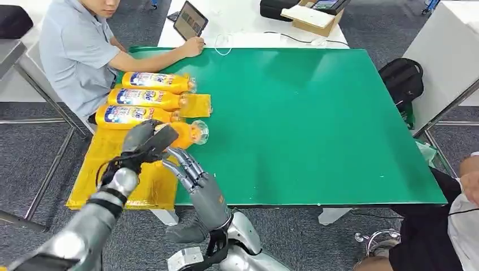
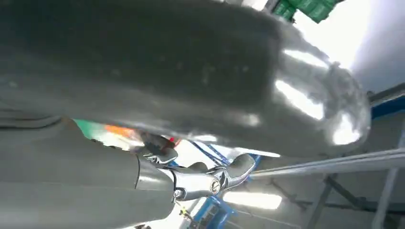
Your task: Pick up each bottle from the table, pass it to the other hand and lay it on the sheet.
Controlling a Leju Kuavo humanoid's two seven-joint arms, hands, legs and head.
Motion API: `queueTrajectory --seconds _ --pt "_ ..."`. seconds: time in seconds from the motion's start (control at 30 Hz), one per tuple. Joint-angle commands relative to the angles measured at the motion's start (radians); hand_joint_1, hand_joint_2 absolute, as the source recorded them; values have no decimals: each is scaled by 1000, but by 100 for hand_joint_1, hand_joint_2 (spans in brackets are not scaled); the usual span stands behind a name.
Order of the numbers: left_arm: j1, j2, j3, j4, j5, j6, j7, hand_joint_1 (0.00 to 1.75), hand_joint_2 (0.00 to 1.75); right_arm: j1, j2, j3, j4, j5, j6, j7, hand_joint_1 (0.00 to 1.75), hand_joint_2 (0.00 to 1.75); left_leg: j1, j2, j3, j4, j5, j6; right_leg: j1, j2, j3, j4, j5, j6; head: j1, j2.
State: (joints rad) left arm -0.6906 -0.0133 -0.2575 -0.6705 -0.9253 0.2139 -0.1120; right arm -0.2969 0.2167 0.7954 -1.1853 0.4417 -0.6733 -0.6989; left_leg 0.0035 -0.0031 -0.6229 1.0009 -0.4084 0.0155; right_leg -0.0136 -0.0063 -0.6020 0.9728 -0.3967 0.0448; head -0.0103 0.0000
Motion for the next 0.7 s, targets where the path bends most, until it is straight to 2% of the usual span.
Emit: queueTrajectory --seconds 0.03,0.1,0.13,0.27,0.47,0.7 --pt "-259 92 -179 368 -200 -136 173 175 175 -22 -54 56 -43 -19 4 1 0 0 1 4 3 2 -3 -1 1 3 2 1 -1 -2 -1 0" --pt "-262 105 -208 380 -238 -166 182 168 175 -26 -55 62 -30 -26 7 1 0 0 1 4 3 1 -2 -1 1 2 1 1 -1 -2 -1 0" --pt "-262 107 -234 380 -270 -171 191 175 175 -30 -56 65 -21 -28 3 1 0 0 1 4 4 1 -3 -1 1 2 3 2 -2 -2 0 0" --pt "-264 77 -197 380 -234 -214 171 175 175 -36 -62 73 -14 -53 5 1 0 0 1 4 3 1 -2 -1 1 2 3 0 -1 -2 0 0" --pt "-266 60 -195 409 -245 -327 228 175 175 -46 -52 79 31 -77 14 1 0 0 1 2 3 2 -3 -1 1 1 3 1 -2 -2 0 0" --pt "-257 56 -169 407 -217 -346 207 175 175 -49 -51 82 39 -85 9 1 0 0 1 2 1 0 -1 -1 1 1 1 0 -1 -1 0 0"
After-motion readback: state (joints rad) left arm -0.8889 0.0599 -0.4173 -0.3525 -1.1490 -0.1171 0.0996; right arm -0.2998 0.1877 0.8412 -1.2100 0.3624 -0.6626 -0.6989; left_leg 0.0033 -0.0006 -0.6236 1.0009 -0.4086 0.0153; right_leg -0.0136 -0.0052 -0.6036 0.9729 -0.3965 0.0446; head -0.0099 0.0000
